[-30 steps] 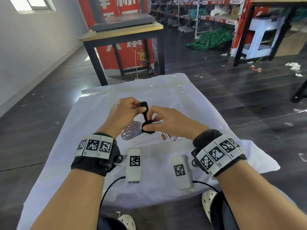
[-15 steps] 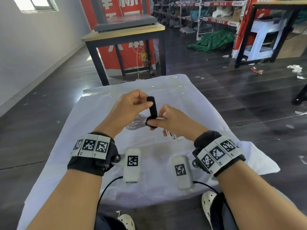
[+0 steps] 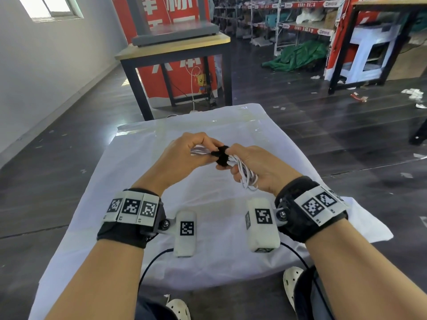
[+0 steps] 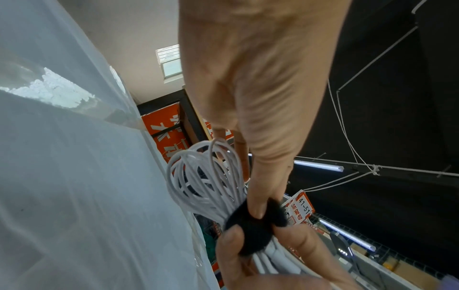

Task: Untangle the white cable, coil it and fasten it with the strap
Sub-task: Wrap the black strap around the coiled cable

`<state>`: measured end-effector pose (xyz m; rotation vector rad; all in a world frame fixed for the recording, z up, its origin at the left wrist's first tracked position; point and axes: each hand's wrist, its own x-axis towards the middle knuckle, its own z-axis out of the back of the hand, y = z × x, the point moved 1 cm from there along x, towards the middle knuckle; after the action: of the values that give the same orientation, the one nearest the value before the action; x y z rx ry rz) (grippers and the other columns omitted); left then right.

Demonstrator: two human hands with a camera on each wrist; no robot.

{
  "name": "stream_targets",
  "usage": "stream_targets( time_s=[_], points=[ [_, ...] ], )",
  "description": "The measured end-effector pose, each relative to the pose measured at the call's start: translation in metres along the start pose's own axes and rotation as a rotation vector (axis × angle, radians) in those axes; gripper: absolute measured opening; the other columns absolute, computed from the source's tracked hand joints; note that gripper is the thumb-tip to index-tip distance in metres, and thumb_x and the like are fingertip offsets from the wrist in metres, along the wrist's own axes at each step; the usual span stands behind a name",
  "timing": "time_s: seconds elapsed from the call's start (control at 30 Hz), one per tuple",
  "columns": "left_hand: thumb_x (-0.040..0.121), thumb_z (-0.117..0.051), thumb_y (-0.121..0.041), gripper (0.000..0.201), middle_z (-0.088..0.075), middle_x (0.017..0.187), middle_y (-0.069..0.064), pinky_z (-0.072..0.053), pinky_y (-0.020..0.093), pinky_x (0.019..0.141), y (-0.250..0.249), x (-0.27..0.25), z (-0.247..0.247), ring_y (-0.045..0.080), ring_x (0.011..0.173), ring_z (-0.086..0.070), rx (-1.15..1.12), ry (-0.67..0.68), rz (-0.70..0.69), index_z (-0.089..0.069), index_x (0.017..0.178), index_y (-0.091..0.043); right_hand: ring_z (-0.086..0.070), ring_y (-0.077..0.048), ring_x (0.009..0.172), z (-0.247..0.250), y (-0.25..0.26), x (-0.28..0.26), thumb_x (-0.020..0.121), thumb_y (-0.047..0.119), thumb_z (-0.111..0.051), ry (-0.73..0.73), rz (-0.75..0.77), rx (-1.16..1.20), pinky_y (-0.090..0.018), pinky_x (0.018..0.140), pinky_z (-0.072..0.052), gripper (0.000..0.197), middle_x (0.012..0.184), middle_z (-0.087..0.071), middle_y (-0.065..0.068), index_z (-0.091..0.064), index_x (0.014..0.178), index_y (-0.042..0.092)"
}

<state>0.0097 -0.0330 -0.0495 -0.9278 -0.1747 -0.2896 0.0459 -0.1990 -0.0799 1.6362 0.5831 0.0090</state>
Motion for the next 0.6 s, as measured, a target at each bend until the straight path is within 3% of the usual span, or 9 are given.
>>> stream_targets(
  time_s=[0.1, 0.2, 0.33, 0.43, 0.6],
  points=[
    [0.084, -0.071, -0.008, 0.007, -0.065, 0.090, -0.032, -0.038, -0.002, 0.074, -0.003, 0.000, 0.000, -0.022, 0.089, -0.055, 0.099, 0.035, -0.049, -0.072, 0.089, -0.012, -0.041, -0.012, 0.037, 0.000, -0.001, 0.001, 0.093, 0.023, -0.050, -0.006, -0.023, 0.042, -0.020, 0.037, -0.037, 0.029, 0.091, -0.065, -0.031, -0.058, 0.095, -0.005],
    [0.088, -0.066, -0.010, 0.012, -0.062, 0.096, -0.030, -0.034, -0.006, 0.074, 0.000, -0.001, 0.003, -0.027, 0.089, -0.051, 0.172, 0.084, -0.044, -0.075, 0.094, -0.016, -0.040, -0.012, 0.036, 0.000, -0.002, 0.001, 0.093, 0.024, -0.049, -0.012, -0.024, -0.004, -0.020, 0.038, -0.037, 0.027, 0.093, -0.064, -0.030, -0.057, 0.097, -0.002],
    [0.086, -0.069, -0.026, 0.009, -0.068, 0.101, -0.023, -0.037, 0.002, 0.080, 0.009, 0.000, 0.006, -0.012, 0.100, -0.053, 0.239, 0.085, 0.003, -0.072, 0.093, -0.031, -0.043, -0.013, 0.041, -0.003, -0.002, -0.001, 0.097, 0.023, -0.048, -0.006, 0.026, -0.147, -0.023, 0.044, -0.038, 0.018, 0.086, -0.068, -0.024, -0.048, 0.096, 0.005],
    [0.083, -0.072, -0.031, 0.011, -0.064, 0.099, -0.017, -0.039, 0.014, 0.080, 0.011, 0.000, 0.004, -0.005, 0.098, -0.054, 0.265, 0.104, 0.014, -0.064, 0.090, -0.032, -0.046, -0.014, 0.045, -0.004, -0.004, -0.002, 0.097, 0.024, -0.051, 0.017, 0.065, -0.242, -0.029, 0.051, -0.037, 0.017, 0.082, -0.071, -0.019, -0.044, 0.097, 0.009],
    [0.085, -0.070, -0.033, 0.034, -0.057, 0.108, -0.031, -0.037, -0.002, 0.077, 0.009, -0.001, 0.003, -0.023, 0.097, -0.049, 0.252, 0.204, 0.053, -0.059, 0.116, -0.039, -0.049, -0.014, 0.048, -0.003, -0.004, -0.004, 0.094, 0.031, -0.053, 0.027, 0.104, -0.357, -0.026, 0.050, -0.041, 0.022, 0.081, -0.074, -0.010, -0.047, 0.099, 0.011]
  ],
)
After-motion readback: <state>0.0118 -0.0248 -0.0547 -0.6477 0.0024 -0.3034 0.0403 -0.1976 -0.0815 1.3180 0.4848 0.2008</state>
